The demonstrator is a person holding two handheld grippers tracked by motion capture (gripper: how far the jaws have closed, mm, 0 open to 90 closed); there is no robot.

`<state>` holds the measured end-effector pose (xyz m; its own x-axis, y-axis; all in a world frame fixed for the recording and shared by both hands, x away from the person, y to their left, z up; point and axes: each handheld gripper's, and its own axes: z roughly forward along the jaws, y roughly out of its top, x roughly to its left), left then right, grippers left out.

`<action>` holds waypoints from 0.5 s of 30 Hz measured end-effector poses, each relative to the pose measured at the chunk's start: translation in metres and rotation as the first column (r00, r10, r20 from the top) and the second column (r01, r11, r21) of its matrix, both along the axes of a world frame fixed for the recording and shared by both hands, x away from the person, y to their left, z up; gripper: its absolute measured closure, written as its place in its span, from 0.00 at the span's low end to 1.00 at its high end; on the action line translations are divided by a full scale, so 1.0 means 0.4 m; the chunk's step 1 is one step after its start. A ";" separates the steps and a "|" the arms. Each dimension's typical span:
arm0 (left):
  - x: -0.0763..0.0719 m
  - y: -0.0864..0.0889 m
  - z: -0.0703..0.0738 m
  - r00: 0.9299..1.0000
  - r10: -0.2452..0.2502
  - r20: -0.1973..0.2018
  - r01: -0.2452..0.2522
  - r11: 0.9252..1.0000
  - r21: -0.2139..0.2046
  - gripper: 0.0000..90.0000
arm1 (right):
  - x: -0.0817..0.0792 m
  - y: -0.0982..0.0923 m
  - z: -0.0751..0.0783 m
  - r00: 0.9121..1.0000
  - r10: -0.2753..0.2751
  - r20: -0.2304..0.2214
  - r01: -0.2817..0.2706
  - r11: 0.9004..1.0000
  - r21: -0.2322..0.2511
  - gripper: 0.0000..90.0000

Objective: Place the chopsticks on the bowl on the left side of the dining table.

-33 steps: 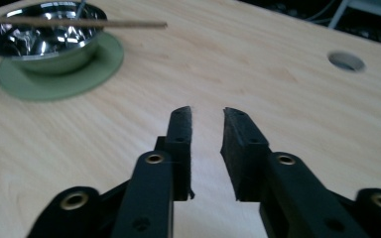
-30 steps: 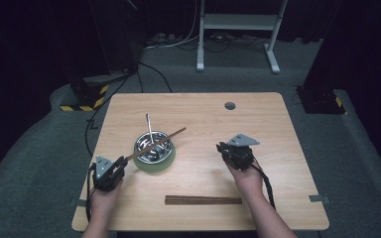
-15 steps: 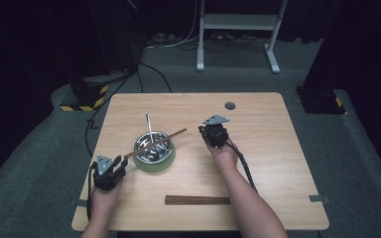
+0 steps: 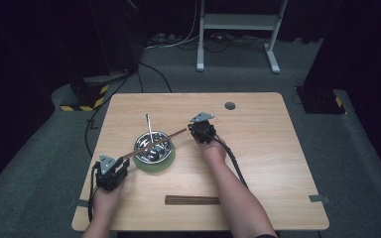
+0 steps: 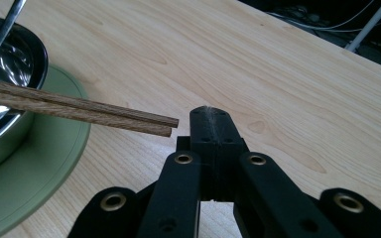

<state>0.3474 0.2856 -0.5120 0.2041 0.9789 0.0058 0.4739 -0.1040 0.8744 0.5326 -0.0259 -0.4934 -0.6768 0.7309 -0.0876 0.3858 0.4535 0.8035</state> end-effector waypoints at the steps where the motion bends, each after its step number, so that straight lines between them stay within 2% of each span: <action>1: -0.001 -0.001 0.001 1.000 0.006 0.002 -0.006 1.000 -0.010 0.79 | 0.002 0.002 -0.001 1.000 0.005 0.008 -0.005 1.000 -0.014 1.00; 3: 0.000 0.003 0.002 1.000 0.002 0.009 -0.002 1.000 -0.005 0.80 | 0.006 0.005 -0.002 1.000 0.017 0.016 -0.017 0.999 -0.033 1.00; 5: 0.000 0.001 0.000 1.000 0.006 0.004 -0.006 1.000 -0.013 0.80 | 0.005 0.008 -0.003 1.000 0.009 -0.005 -0.009 1.000 -0.016 1.00; 8: 0.004 0.004 -0.001 1.000 -0.003 0.004 0.003 1.000 0.000 0.81 | 0.008 0.008 -0.004 0.999 0.035 0.007 -0.035 0.999 -0.032 1.00; 14: 0.006 0.006 -0.002 1.000 -0.001 0.000 0.001 1.000 -0.011 0.81 | 0.005 0.010 -0.010 0.999 0.034 -0.009 -0.034 0.999 -0.026 1.00; 15: 0.006 0.009 -0.002 1.000 -0.003 -0.001 0.003 1.000 0.001 0.81 | 0.007 0.008 -0.009 0.999 0.045 0.002 -0.045 0.998 -0.033 1.00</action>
